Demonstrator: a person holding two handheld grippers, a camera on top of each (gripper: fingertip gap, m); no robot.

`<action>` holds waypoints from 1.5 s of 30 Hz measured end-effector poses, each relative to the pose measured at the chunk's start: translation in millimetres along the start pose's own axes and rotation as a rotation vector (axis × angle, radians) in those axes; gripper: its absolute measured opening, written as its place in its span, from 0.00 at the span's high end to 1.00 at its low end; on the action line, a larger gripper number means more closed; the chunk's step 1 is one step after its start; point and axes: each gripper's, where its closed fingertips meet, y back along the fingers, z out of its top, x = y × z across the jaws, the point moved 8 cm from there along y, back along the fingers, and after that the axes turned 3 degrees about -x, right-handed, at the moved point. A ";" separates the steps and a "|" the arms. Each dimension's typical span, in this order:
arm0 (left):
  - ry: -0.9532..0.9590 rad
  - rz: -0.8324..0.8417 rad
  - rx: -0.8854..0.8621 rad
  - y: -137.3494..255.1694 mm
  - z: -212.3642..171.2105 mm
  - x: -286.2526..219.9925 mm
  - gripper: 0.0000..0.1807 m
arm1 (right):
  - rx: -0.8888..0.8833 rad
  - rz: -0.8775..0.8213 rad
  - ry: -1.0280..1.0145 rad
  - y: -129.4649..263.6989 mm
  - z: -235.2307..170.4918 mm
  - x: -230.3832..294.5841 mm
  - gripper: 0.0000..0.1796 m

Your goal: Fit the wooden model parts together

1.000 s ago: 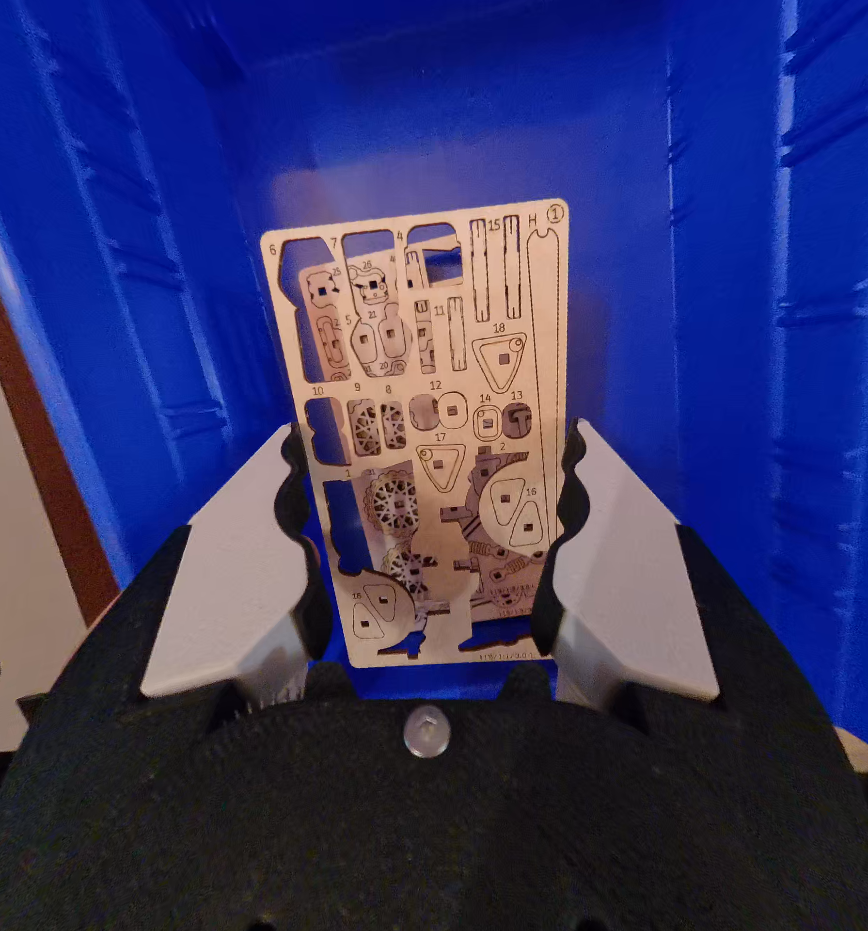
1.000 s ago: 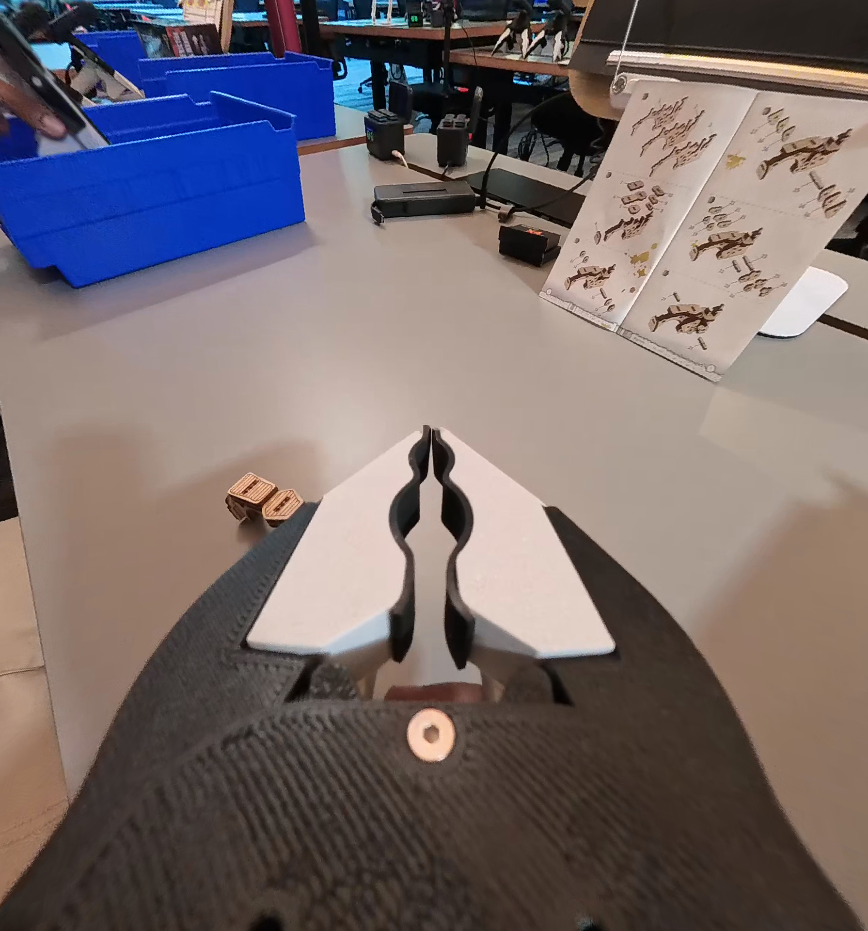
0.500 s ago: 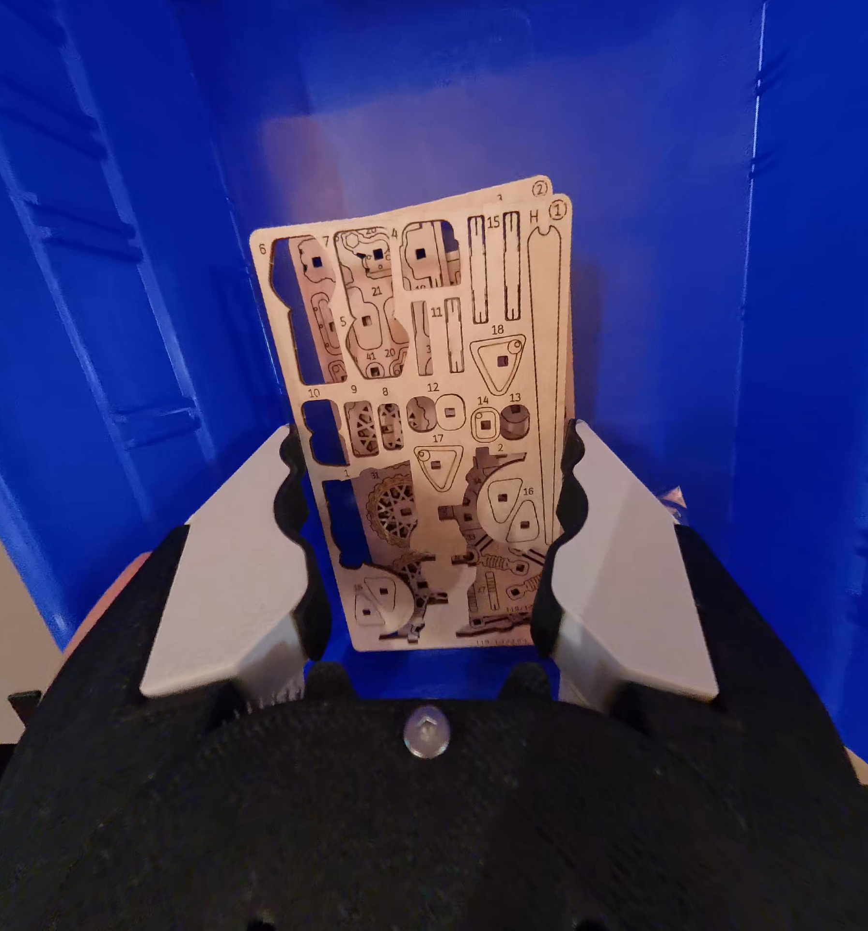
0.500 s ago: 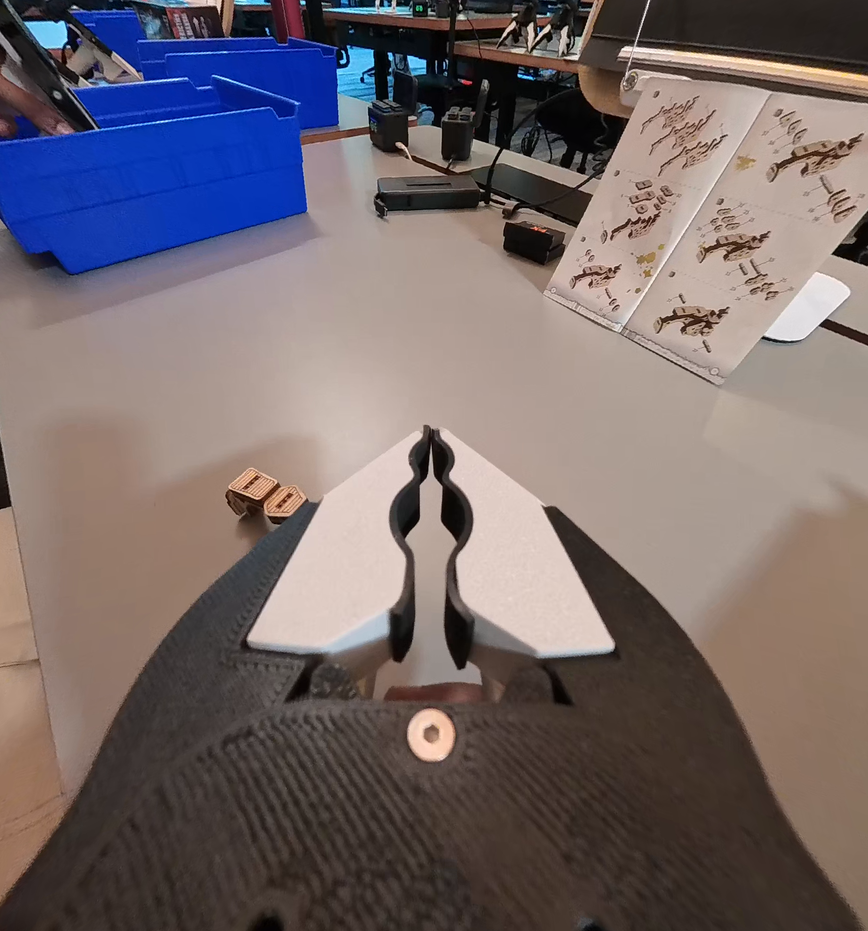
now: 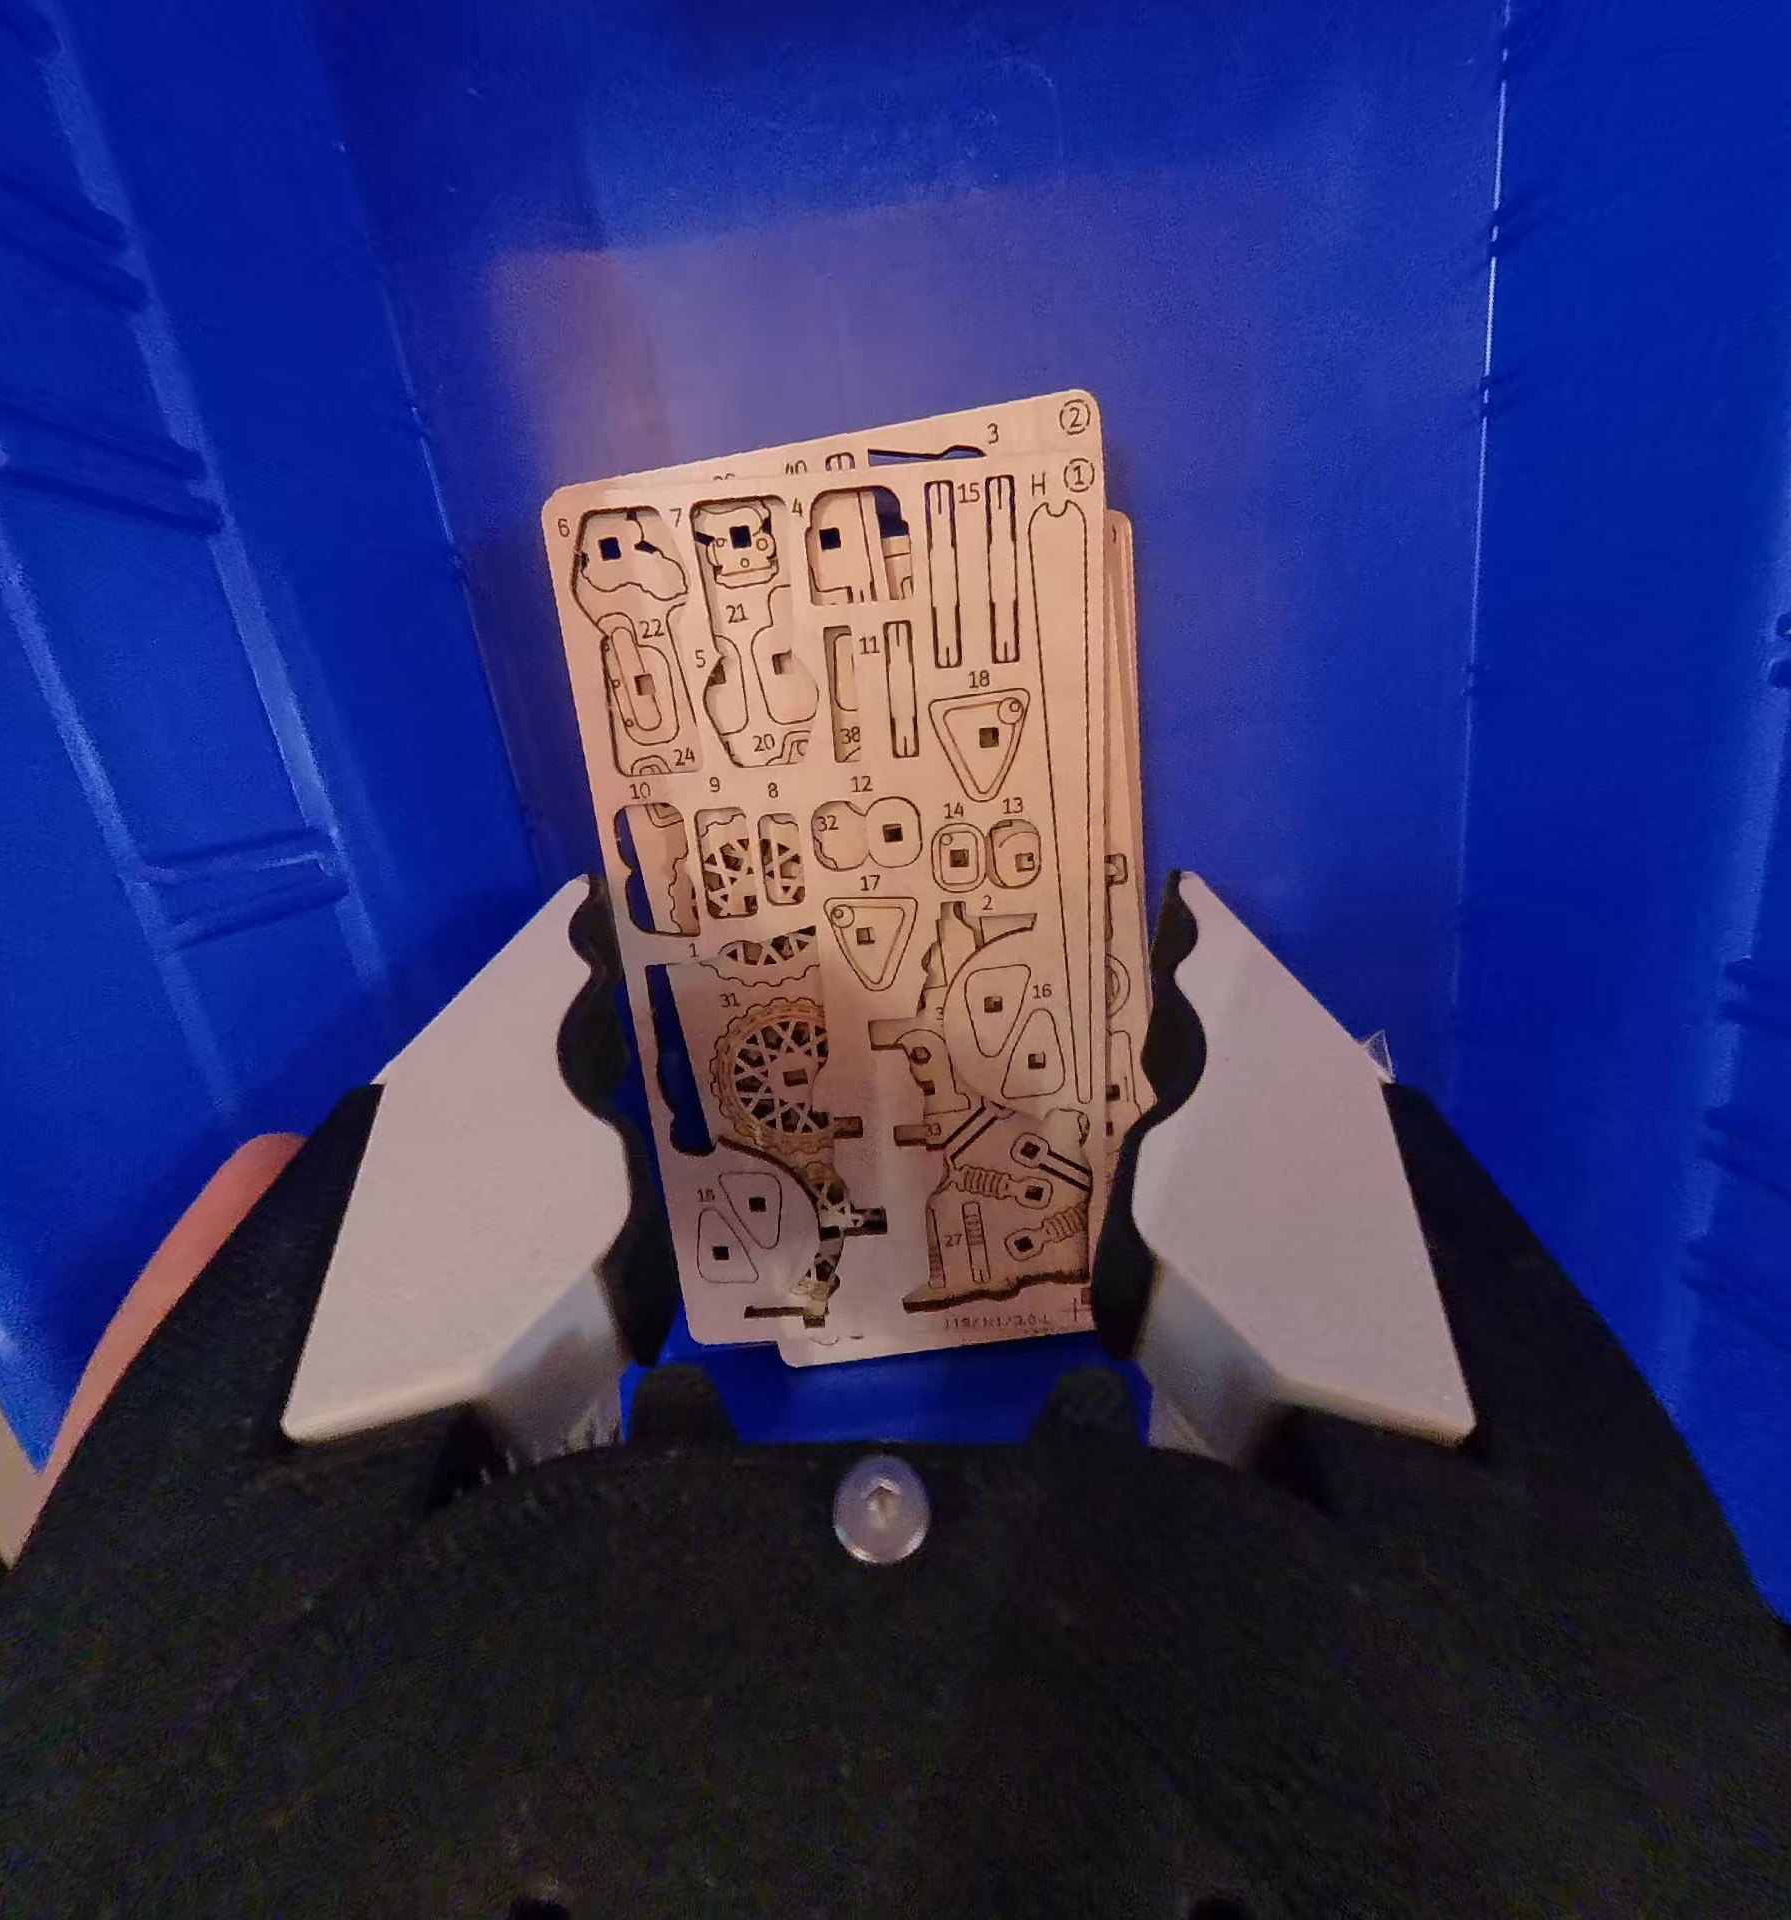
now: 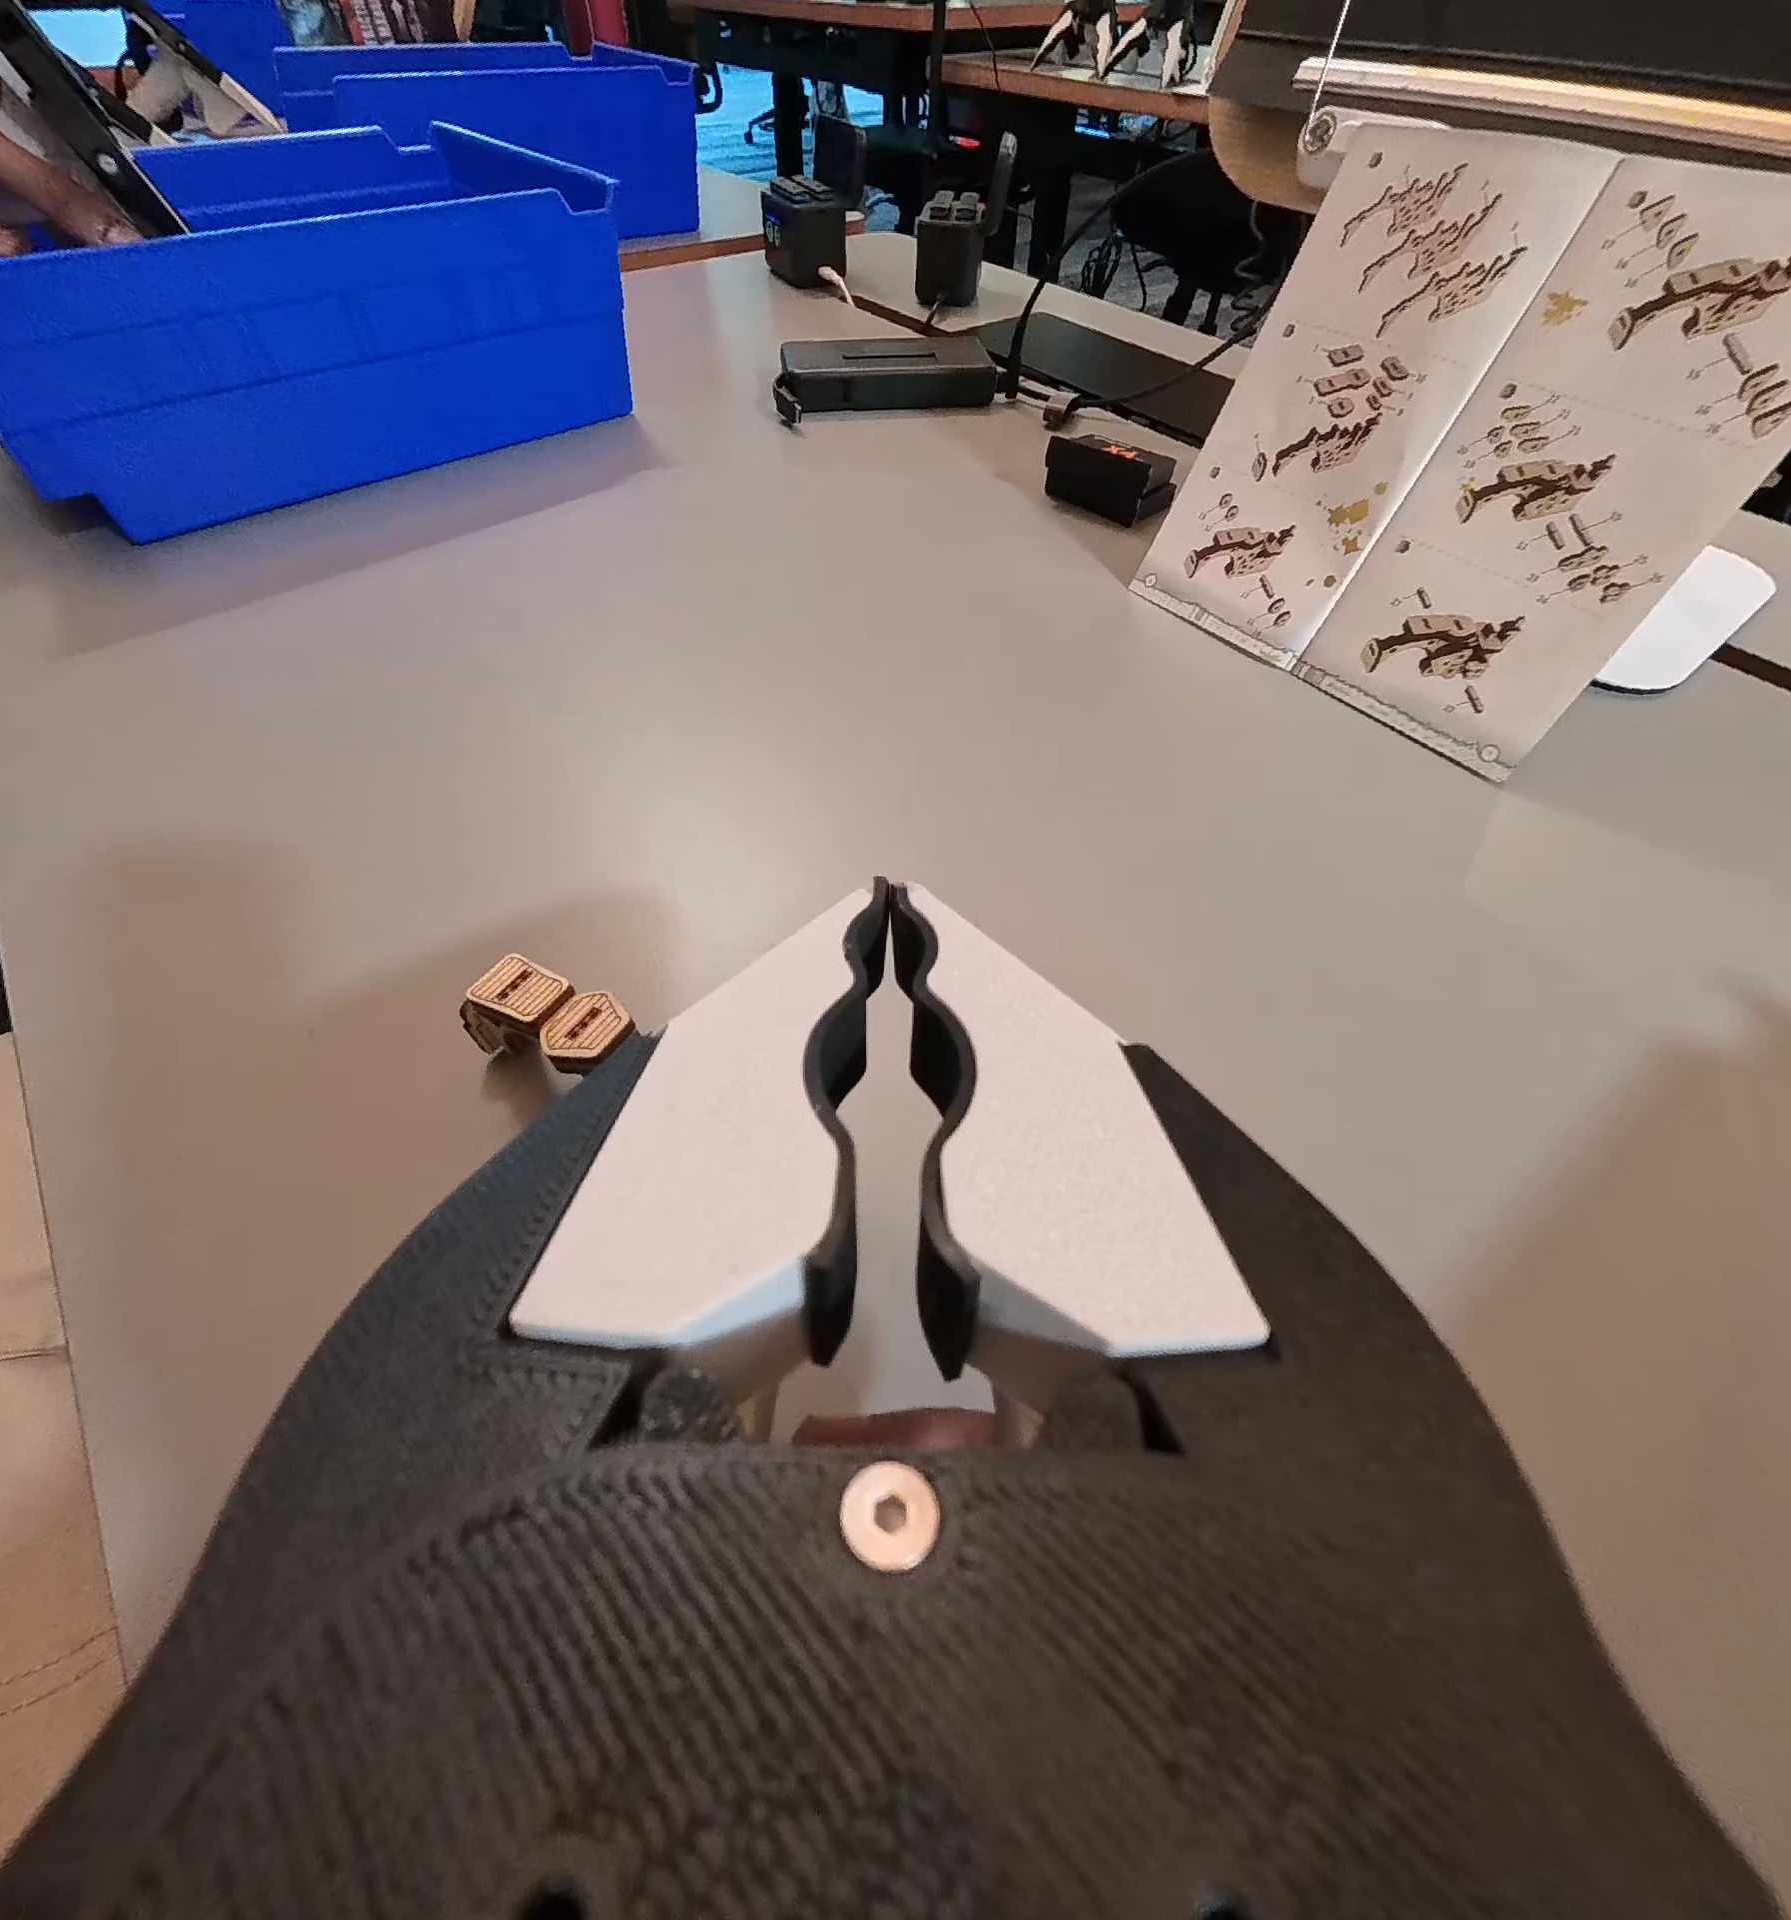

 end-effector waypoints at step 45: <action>-0.069 0.024 -0.003 -6.7 0.4 -8.5 0.47 | 0.006 -0.003 0.014 -0.4 -1.4 0.9 1.00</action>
